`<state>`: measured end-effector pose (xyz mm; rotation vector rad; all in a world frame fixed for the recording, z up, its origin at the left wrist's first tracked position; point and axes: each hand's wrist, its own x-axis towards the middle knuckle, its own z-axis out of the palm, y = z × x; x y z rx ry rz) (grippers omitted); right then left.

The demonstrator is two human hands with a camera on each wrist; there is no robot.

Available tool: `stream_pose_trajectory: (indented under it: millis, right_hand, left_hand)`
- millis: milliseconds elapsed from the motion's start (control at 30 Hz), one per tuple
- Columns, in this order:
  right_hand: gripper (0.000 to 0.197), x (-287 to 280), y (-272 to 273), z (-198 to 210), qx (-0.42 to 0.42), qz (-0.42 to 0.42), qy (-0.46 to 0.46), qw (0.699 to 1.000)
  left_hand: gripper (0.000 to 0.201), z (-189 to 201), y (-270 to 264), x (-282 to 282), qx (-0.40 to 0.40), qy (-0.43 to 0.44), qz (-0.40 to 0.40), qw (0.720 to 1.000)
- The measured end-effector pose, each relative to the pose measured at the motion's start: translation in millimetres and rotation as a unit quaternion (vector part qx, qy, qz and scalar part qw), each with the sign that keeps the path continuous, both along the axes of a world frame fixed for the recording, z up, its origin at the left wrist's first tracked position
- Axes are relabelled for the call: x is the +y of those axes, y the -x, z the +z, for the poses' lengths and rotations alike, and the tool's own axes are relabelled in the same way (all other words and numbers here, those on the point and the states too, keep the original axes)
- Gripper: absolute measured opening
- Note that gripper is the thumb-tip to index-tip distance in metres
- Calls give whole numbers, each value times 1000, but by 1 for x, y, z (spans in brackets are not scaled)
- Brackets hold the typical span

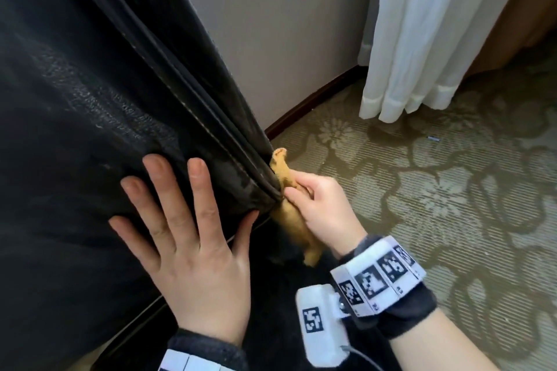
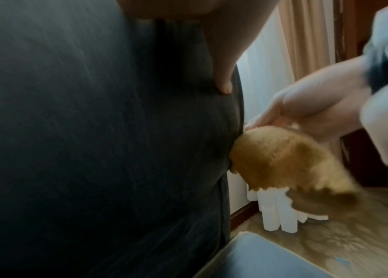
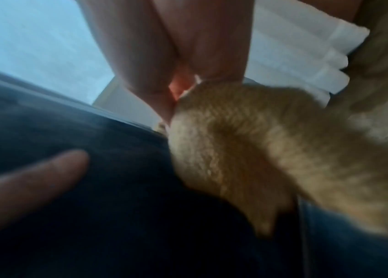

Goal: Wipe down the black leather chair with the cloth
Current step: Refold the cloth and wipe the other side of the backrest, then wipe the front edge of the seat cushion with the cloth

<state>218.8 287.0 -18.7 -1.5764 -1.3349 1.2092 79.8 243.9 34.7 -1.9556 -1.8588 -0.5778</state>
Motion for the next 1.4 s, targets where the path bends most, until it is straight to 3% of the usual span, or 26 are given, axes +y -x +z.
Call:
stream_pose_trajectory:
  millis: [100, 267, 367, 433, 533, 633, 733, 1000, 1067, 1200, 1333, 1400]
  right_hand:
    - [29, -7, 4, 22, 2, -19, -28, 999]
    - [29, -36, -18, 77, 194, 22, -87, 977]
    - [26, -31, -64, 79, 218, -33, -96, 971]
    - [28, -26, -102, 68, 193, -100, -84, 973]
    - [24, -25, -137, 42, 126, -126, -62, 982]
    - [32, -33, -143, 10, 12, -68, -37, 997]
    - [31, -46, -130, -24, -117, 18, 24, 993]
    - [31, -34, -82, -79, -203, 101, 35, 973]
    - [36, -19, -67, -85, -228, 113, 39, 966]
    - [45, 8, -34, -94, -282, 162, 17, 945]
    - [37, 7, -11, -102, -342, 251, 16, 905]
    - [36, -2, -13, -105, -351, 249, 19, 903]
  left_hand:
    - [109, -1, -2, 0, -10, 2, 4, 1000]
    - [108, 2, -7, -4, -41, 26, 4, 999]
    - [111, 9, -11, -12, -52, 48, -10, 997]
    - [107, 7, -17, -22, -77, 76, -30, 994]
    - [86, -11, -32, -45, -107, 150, -70, 980]
    - [85, -46, -42, -68, -103, 248, -88, 959]
    - [103, -87, -39, -82, -95, 344, -62, 932]
    - [111, -135, -39, -80, -98, 525, -18, 845]
    - [113, -144, -37, -85, -92, 553, -12, 828]
    - [114, -148, -37, -88, -86, 565, -5, 821]
    - [114, -151, -38, -89, -85, 563, -3, 822]
    - [114, -152, -37, -89, -82, 567, -3, 819]
